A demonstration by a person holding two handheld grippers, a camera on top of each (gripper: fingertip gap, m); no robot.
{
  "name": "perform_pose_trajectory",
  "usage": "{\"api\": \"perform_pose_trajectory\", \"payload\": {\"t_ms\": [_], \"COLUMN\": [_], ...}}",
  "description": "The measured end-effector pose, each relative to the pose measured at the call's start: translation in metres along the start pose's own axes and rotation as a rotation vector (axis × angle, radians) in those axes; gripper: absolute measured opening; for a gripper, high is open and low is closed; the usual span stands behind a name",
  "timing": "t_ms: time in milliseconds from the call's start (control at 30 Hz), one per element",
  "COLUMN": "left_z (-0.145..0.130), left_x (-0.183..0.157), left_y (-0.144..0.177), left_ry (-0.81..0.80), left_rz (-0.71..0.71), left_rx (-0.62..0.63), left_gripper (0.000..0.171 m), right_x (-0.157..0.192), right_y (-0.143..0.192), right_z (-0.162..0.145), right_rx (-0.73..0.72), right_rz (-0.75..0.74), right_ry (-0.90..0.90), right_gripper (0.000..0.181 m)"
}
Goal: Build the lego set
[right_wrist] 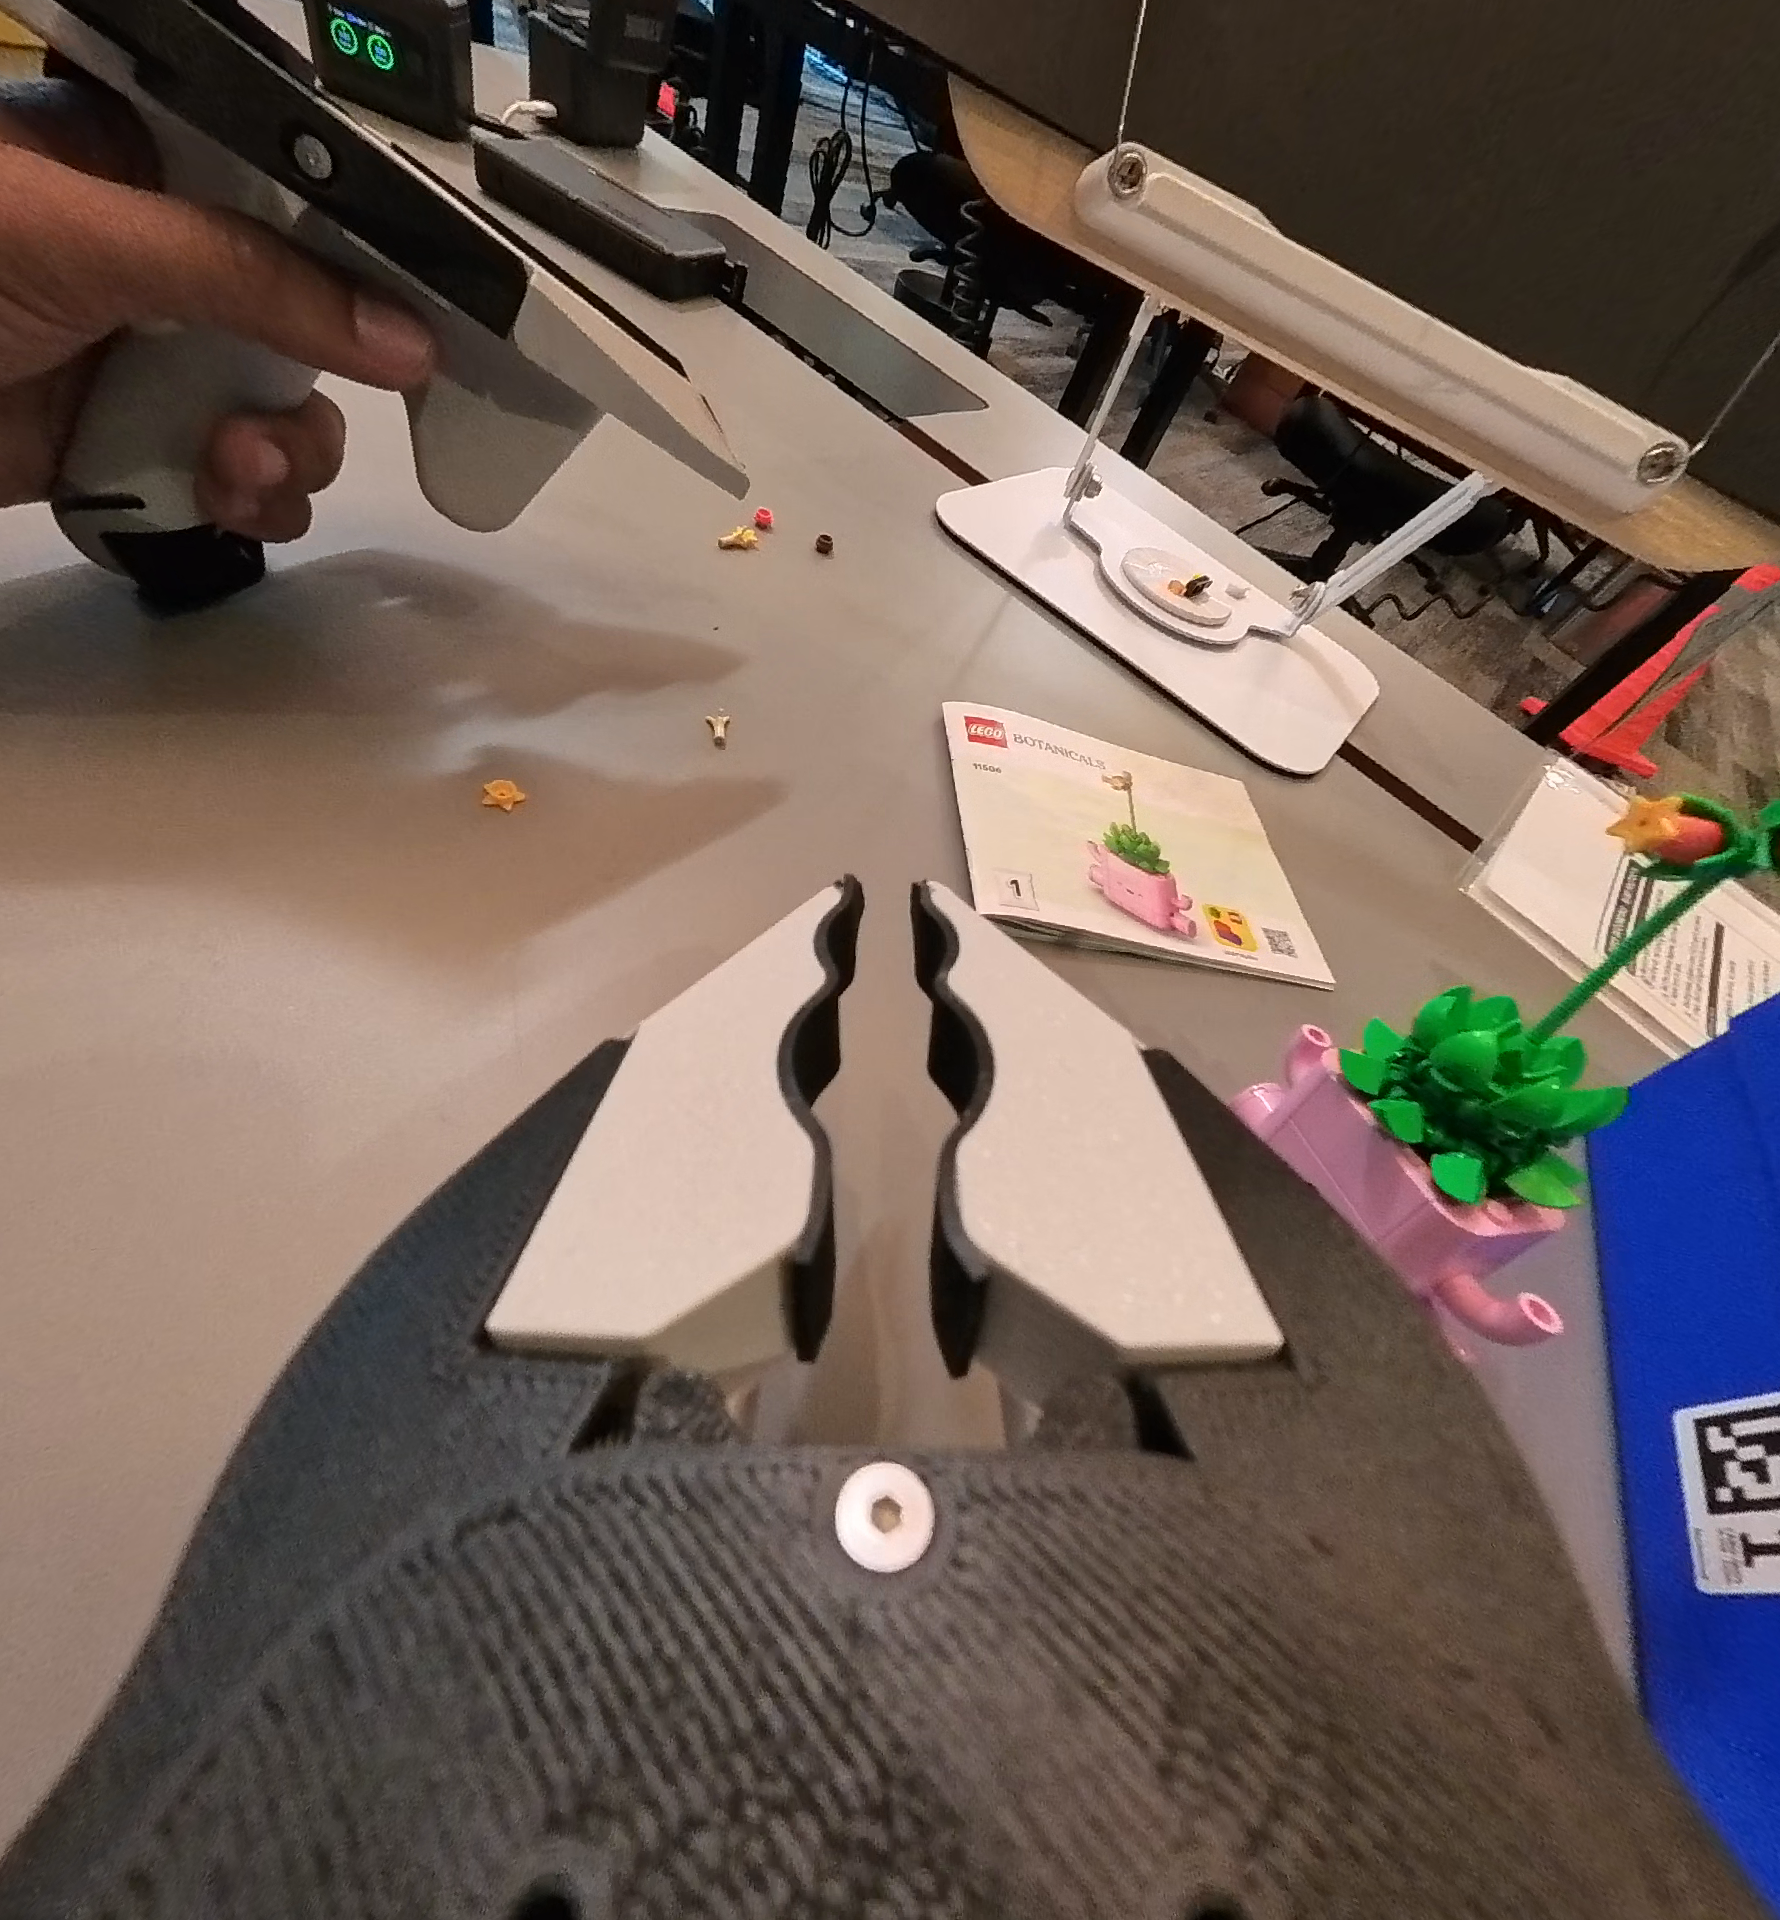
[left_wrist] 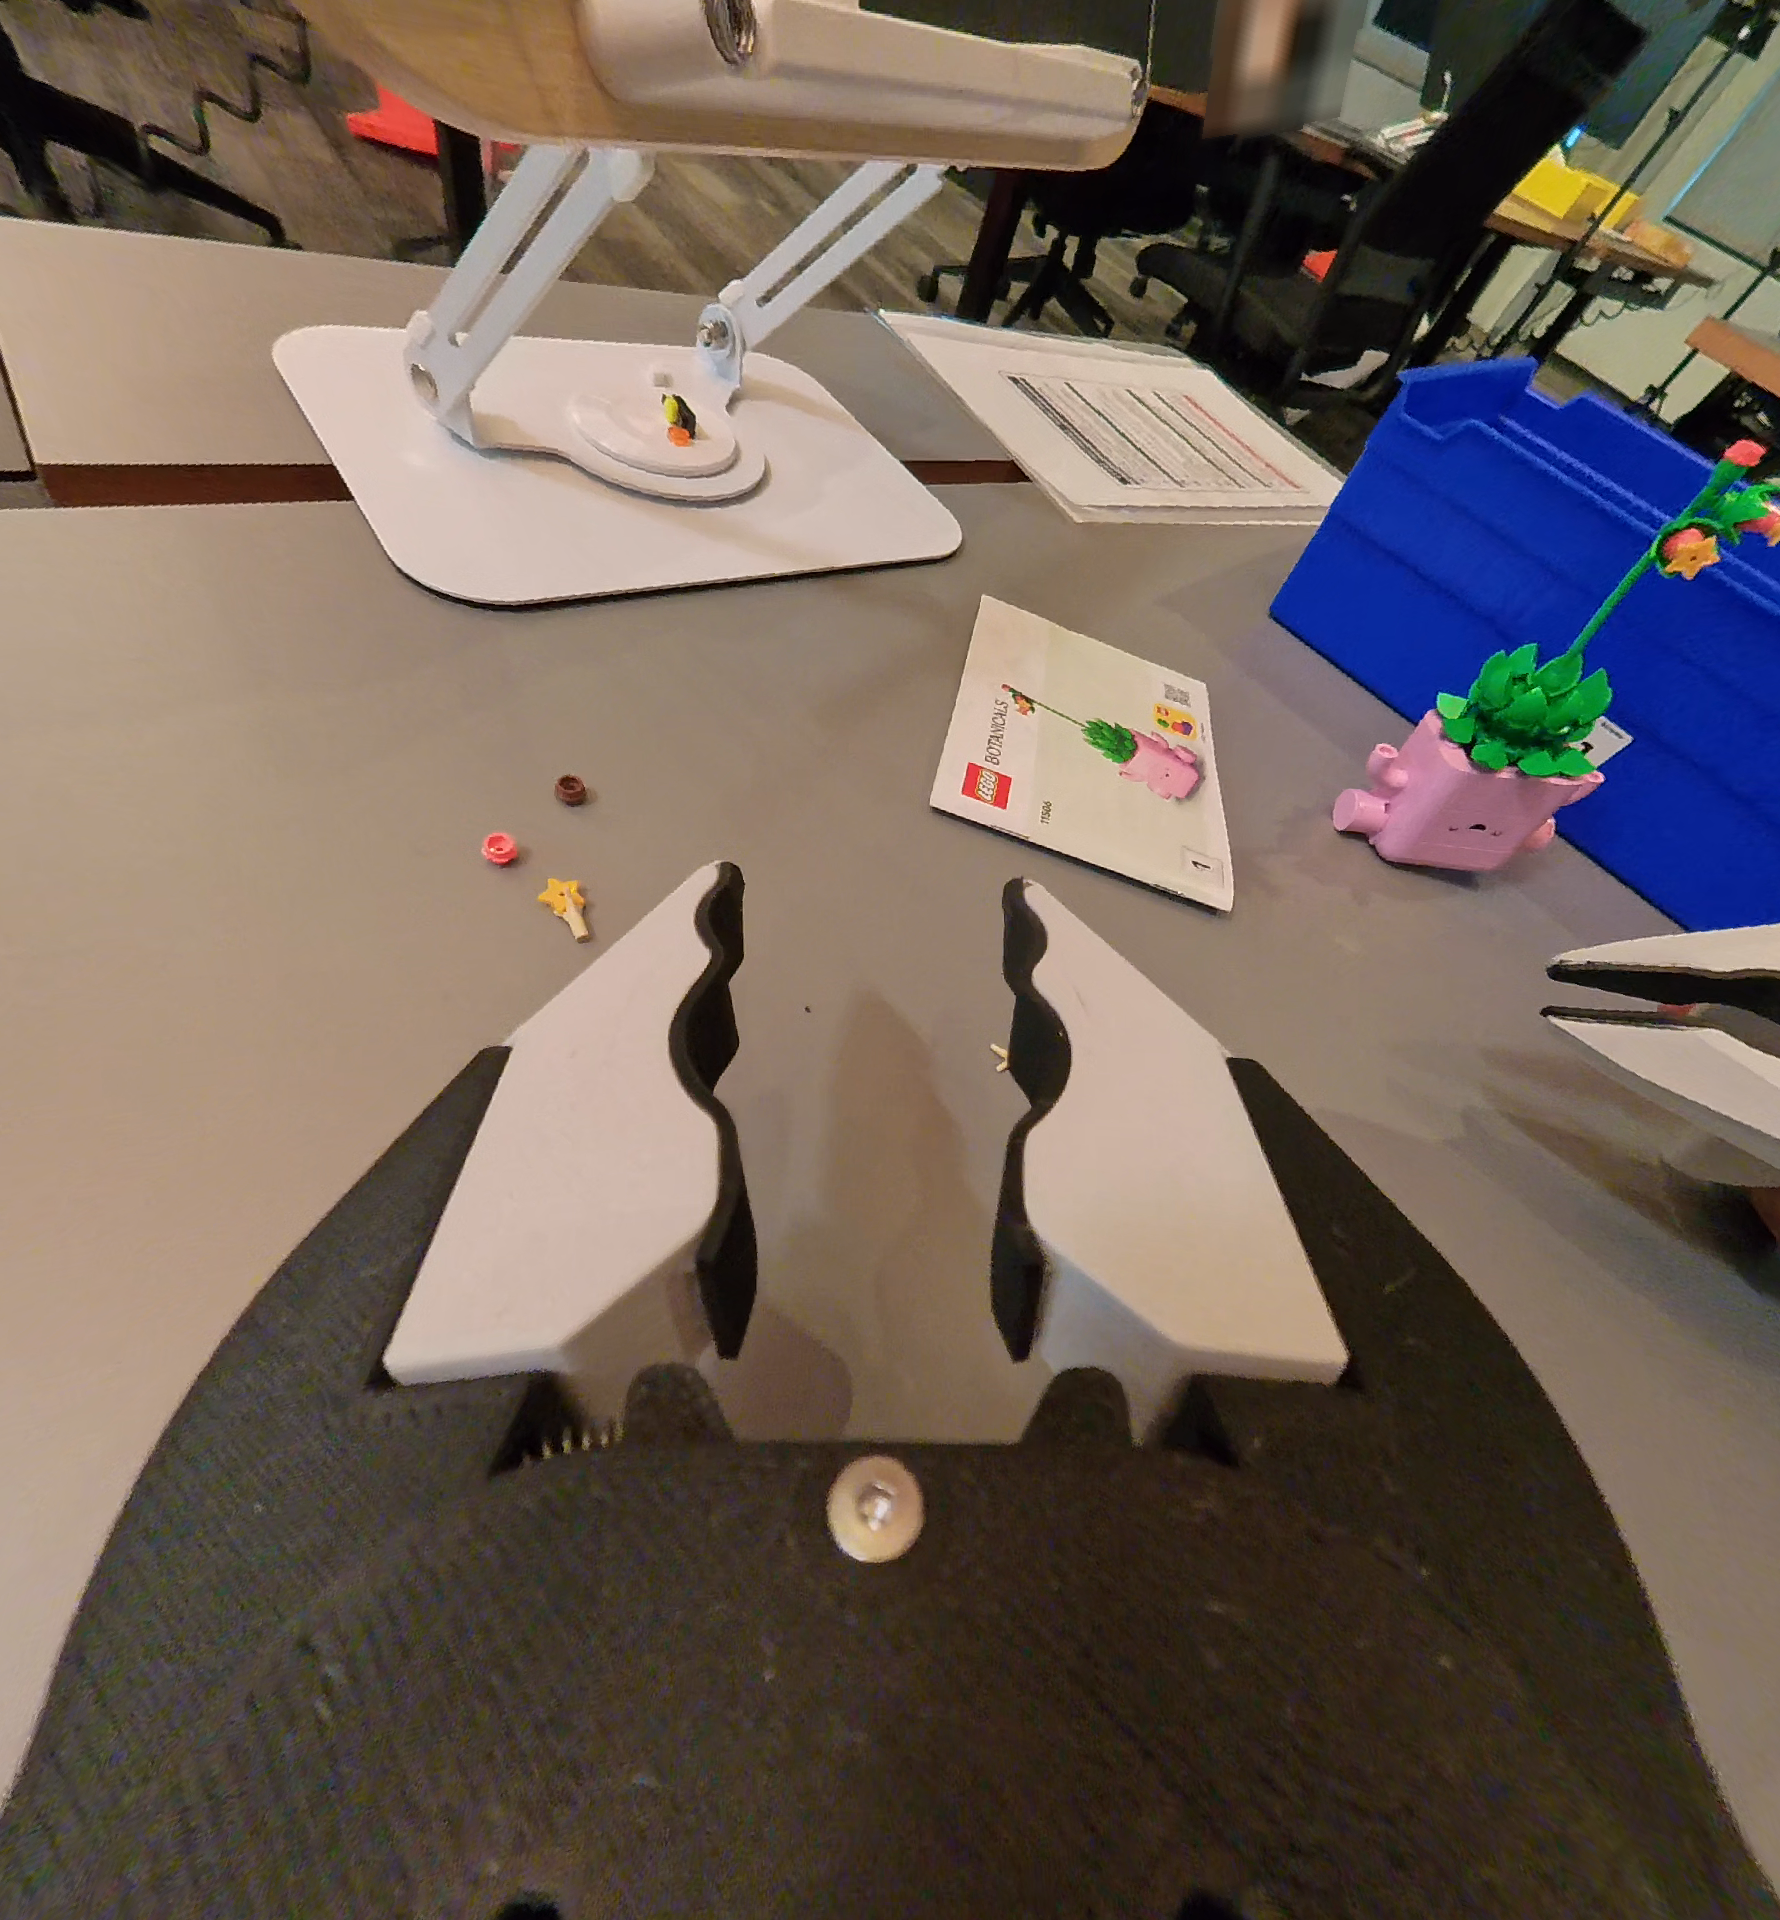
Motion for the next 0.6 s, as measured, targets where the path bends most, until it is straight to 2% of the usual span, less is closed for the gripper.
{"api": "perform_pose_trajectory", "payload": {"t_ms": [267, 467, 533, 600], "left_z": [0.000, -0.001, -0.002, -0.003], "left_x": [0.001, 0.027, 0.037, 0.045], "left_y": [0.000, 0.012, 0.016, 0.019], "left_ry": [0.000, -0.021, 0.010, 0.019], "left_rz": [-0.003, 0.142, 0.189, 0.249], "left_rx": [0.007, 0.049, 0.054, 0.070], "left_gripper": [0.052, 0.052, 0.043, 0.022], "right_x": [0.001, 0.001, 0.001, 0.001], "right_y": [-0.001, -0.001, -0.001, -0.001], "right_z": [0.000, 0.000, 0.000, 0.000], "right_rx": [0.006, 0.006, 0.006, 0.005], "right_rz": [-0.002, -0.002, -0.002, -0.002], "right_ry": [0.010, 0.013, 0.014, 0.014], "right_gripper": [0.009, 0.009, 0.009, 0.009]}}
Point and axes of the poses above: each gripper's, where its closed fingertips meet, y back along the fingers, z out of its top, x = y × z across the jaws, the point moved 9 cm from there along y, back along the fingers, and after that the axes turned 12 degrees about -y, right-handed, at the moved point
